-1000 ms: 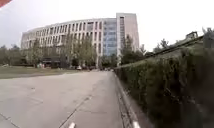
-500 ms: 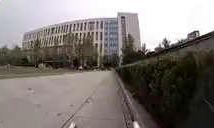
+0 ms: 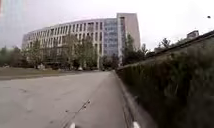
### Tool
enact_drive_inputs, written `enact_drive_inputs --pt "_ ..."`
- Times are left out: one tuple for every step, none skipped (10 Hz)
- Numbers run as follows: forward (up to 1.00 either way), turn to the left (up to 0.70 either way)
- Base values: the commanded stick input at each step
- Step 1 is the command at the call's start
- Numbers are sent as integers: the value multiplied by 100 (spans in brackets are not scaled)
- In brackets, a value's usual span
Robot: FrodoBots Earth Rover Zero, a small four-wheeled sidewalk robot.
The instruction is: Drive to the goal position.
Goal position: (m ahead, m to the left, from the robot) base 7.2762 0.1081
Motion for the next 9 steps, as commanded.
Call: enact_drive_inputs --pt "45 0" --pt "45 0" --pt "45 0" --pt "45 0" --pt "45 0" --pt "45 0" --pt "45 0" --pt "45 0" --pt "45 0"
